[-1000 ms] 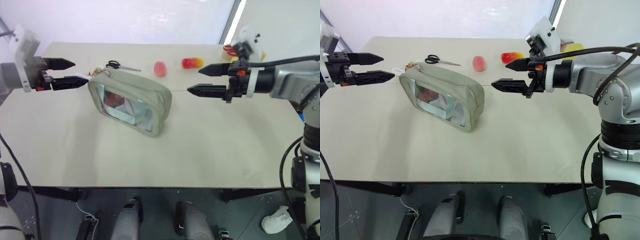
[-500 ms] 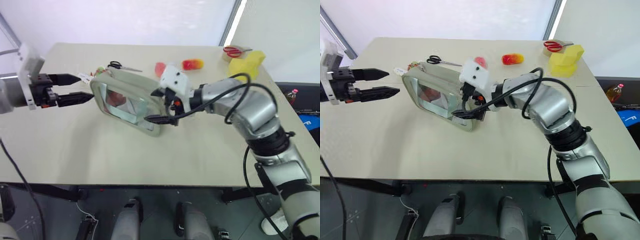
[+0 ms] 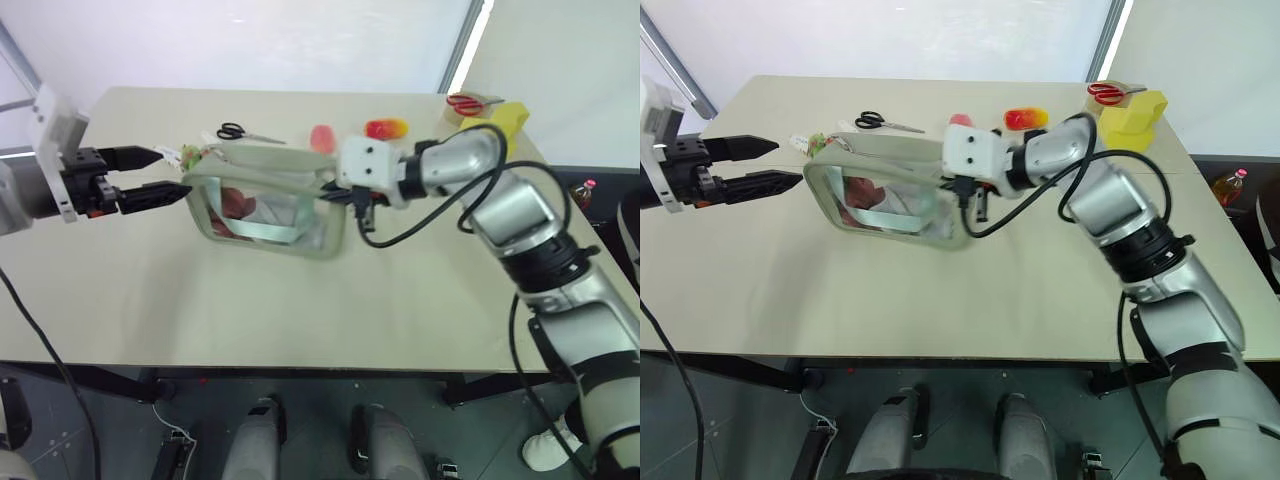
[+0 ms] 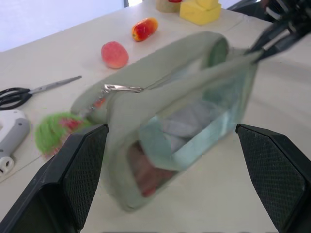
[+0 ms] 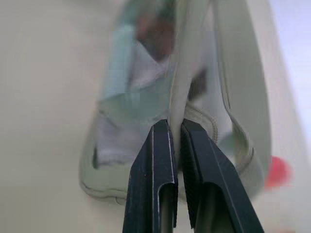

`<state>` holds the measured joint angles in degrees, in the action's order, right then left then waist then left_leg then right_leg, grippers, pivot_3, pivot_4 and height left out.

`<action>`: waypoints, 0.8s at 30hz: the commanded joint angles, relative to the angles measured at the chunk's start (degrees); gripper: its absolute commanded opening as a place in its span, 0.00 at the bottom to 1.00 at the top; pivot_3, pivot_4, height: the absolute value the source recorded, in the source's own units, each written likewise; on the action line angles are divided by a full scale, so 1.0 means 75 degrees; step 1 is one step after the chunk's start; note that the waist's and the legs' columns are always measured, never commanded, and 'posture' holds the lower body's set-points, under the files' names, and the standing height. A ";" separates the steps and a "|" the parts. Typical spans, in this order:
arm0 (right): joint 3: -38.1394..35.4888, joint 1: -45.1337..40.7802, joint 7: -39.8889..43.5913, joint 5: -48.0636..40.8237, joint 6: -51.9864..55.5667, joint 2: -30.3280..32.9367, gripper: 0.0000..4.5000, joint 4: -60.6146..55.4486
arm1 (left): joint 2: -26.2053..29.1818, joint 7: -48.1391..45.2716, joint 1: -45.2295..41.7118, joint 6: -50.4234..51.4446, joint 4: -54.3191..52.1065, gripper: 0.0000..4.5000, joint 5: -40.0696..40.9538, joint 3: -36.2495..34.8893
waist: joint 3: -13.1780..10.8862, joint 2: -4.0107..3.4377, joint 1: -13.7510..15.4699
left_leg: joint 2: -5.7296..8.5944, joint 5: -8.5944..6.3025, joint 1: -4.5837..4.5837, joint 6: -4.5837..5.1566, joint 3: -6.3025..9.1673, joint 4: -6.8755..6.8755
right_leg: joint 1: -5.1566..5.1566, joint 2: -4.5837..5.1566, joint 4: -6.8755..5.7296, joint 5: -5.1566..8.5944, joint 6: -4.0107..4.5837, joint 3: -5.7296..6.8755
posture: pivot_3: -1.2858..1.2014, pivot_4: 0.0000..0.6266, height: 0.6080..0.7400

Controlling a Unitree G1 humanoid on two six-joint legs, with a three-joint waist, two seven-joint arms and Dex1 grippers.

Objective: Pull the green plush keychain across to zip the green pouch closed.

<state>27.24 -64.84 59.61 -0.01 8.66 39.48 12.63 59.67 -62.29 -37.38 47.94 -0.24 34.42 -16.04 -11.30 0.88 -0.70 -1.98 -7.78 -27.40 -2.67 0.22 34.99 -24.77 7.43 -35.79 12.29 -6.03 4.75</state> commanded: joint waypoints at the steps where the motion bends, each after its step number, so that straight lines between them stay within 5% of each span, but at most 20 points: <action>1: -0.0253 -0.0492 0.0162 0.0473 -0.1156 -0.0054 0.01 0.1002 | 0.0050 -0.0040 -0.0296 -0.0160 0.0011 1.00 0.0050 0.0042 | 0.0000 0.0000 -0.0019 | -0.0001 0.0000 0.0000 0.0000 0.0000 -0.0002 | -0.0001 -0.0002 0.0000 0.0000 0.0000 0.0000 | 0.52 0.24 1.00; 7: -0.0670 -0.0122 0.0508 0.0152 -0.0538 -0.0587 0.01 0.1136 | 0.0013 -0.0051 -0.0421 -0.0269 0.0120 1.00 0.0010 0.0222 | 0.0000 0.0001 -0.0065 | -0.0004 0.0014 0.0002 0.0019 0.0001 -0.0018 | -0.0013 -0.0008 -0.0028 -0.0017 -0.0020 -0.0006 | 0.52 0.24 1.00; 11: -0.1049 0.0033 0.1048 -0.0269 0.0483 -0.0588 0.36 0.0555 | 0.0103 -0.0095 -0.0499 -0.0330 0.0246 1.00 -0.0020 0.0270 | 0.0000 0.0000 -0.0050 | -0.0023 0.0015 0.0008 0.0018 0.0002 -0.0015 | -0.0013 -0.0026 -0.0037 -0.0015 -0.0013 -0.0006 | 0.52 0.24 1.00; 16: -0.1495 -0.0082 0.1021 -0.0620 0.1651 -0.0675 0.92 -0.0215 | 0.0127 -0.0091 -0.0492 -0.0350 0.0275 1.00 -0.0028 0.0271 | -0.0004 -0.0007 -0.0029 | -0.0041 0.0012 0.0008 0.0010 0.0001 -0.0001 | -0.0013 -0.0037 -0.0036 -0.0005 0.0007 -0.0008 | 0.52 0.24 1.00; 24: -0.1445 -0.0110 0.0512 -0.0305 0.1700 -0.1227 0.92 0.0059 | 0.0011 -0.0056 -0.0610 -0.0419 0.0314 1.00 -0.0043 0.0410 | -0.0004 -0.0006 -0.0012 | -0.0066 0.0003 0.0006 -0.0005 -0.0003 0.0000 | -0.0019 -0.0061 -0.0031 -0.0010 0.0017 -0.0008 | 0.52 0.24 1.00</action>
<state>17.08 -63.92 64.59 -3.11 22.60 30.41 12.46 59.35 -62.89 -40.48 45.73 2.50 34.27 -12.36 -11.32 0.83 -0.79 -2.51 -7.75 -27.35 -2.71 0.19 34.99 -24.91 6.94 -36.02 12.21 -5.90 4.69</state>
